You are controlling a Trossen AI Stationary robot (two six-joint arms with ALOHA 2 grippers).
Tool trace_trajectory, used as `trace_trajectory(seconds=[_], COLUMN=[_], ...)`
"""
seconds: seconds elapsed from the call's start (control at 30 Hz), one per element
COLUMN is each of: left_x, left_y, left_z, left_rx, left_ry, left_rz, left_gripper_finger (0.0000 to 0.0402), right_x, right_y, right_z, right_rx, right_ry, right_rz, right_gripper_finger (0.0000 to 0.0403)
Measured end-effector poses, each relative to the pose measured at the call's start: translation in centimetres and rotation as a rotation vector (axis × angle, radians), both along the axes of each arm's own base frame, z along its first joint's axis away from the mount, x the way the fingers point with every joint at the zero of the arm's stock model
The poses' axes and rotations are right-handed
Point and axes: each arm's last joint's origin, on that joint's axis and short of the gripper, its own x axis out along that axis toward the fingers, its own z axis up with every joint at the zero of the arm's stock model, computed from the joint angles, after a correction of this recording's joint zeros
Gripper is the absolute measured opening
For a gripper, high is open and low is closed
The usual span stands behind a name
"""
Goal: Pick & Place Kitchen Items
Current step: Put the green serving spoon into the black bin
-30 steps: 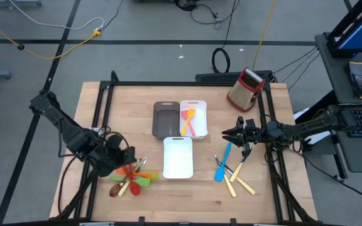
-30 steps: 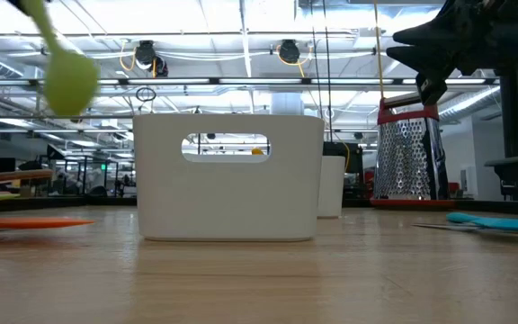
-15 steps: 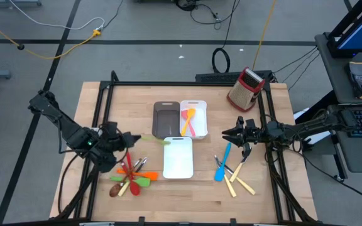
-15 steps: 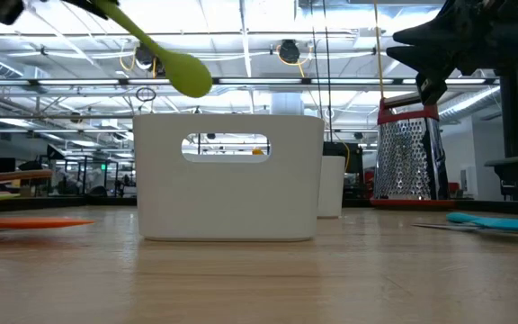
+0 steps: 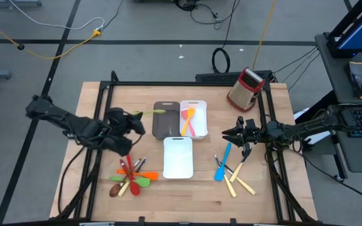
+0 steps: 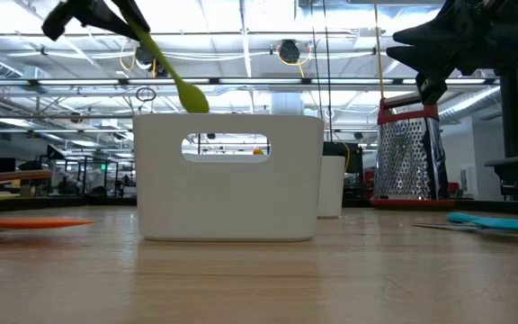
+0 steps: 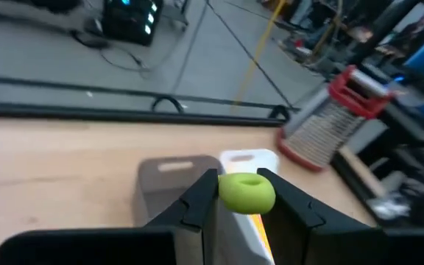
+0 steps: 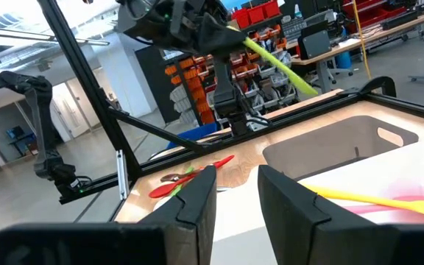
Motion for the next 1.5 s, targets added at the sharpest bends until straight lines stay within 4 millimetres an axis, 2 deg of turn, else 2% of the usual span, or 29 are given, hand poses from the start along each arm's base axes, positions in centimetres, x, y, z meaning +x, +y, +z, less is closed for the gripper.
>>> trace_trajectory(seconds=[0.37,0.67,0.97,1.23,1.5], left_x=[5.7,8.8,10.5,11.1,11.5], left_y=[0.5,2.1,3.1,4.4,4.6], left_z=[-4.0,-7.7,-9.7,-11.1,-12.4], left_rx=[0.111,0.159,0.177,0.170,0.162], left_ry=[0.202,0.320,0.389,0.432,0.447], left_rz=[0.020,0.105,0.105,0.150,0.169], left_gripper_finger=[0.0090,0.0090,0.0090,0.0090,0.0090], right_x=[0.0,0.0,0.0,0.0,0.0], right_y=[0.0,0.0,0.0,0.0,0.0], right_z=[0.0,0.0,0.0,0.0,0.0], right_rx=[-0.018,-0.018,-0.018,-0.018,-0.018], right_ry=[0.001,0.001,0.002,0.000,0.000], right_rz=[-0.007,-0.009,-0.009,-0.009,-0.009], right_gripper_finger=[0.0093,0.0093,0.0093,0.0093,0.0093])
